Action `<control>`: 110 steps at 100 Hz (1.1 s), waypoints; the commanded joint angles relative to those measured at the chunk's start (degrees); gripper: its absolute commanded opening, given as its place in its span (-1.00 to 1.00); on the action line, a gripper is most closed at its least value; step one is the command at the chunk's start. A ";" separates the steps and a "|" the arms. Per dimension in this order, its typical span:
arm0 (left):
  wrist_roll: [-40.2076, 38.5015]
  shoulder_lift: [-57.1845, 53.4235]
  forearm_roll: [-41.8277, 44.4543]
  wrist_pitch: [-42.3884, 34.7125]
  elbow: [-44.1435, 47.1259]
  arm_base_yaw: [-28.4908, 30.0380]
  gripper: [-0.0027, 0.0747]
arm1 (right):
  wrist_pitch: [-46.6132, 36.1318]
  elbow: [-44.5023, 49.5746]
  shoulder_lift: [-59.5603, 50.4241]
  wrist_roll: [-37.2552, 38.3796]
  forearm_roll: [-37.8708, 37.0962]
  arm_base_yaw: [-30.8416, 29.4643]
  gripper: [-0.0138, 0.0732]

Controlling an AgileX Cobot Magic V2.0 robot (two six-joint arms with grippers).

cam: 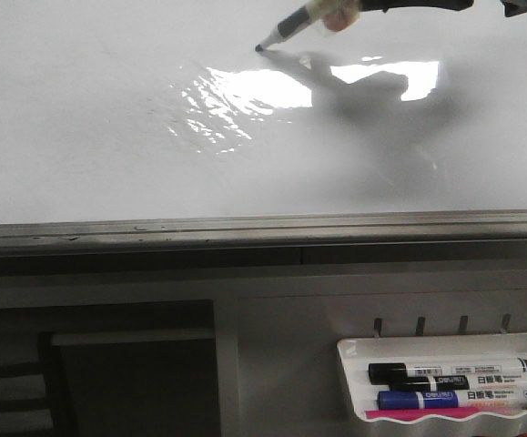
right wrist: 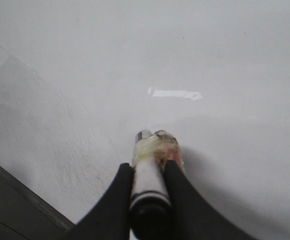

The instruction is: Write number 7 on whiteboard

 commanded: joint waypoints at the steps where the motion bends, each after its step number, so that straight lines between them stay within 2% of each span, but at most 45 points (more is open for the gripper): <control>1: -0.26 -0.37 -0.13 -3.46 -1.58 0.14 0.44 | -3.38 -1.82 -1.25 -0.97 2.76 -0.14 -0.82; 25: -0.26 -0.37 -0.13 -3.46 -1.58 0.14 0.44 | -12.69 1.02 -5.50 -0.97 1.18 -0.26 -0.79; 46: -0.26 -0.37 -0.13 -3.46 -1.58 0.14 0.44 | -13.18 2.17 -6.59 -0.81 0.39 -2.39 -0.79; 66: -0.26 -0.37 -0.13 -3.46 -1.58 0.14 0.44 | -7.13 3.01 -6.59 -0.13 0.39 -2.52 -0.79; 90: -0.26 -0.37 -0.13 -3.46 -1.58 0.14 0.44 | -2.67 10.88 -6.59 1.72 -1.70 -0.42 -0.79; 104: -0.26 -0.37 -0.13 -3.18 -1.68 0.04 0.44 | 8.69 12.22 -7.65 2.16 -3.37 -0.42 -0.79; 110: -0.26 -0.37 -0.13 -2.95 -1.78 -0.35 0.44 | 11.06 12.22 -8.84 5.86 -5.61 -0.42 -0.79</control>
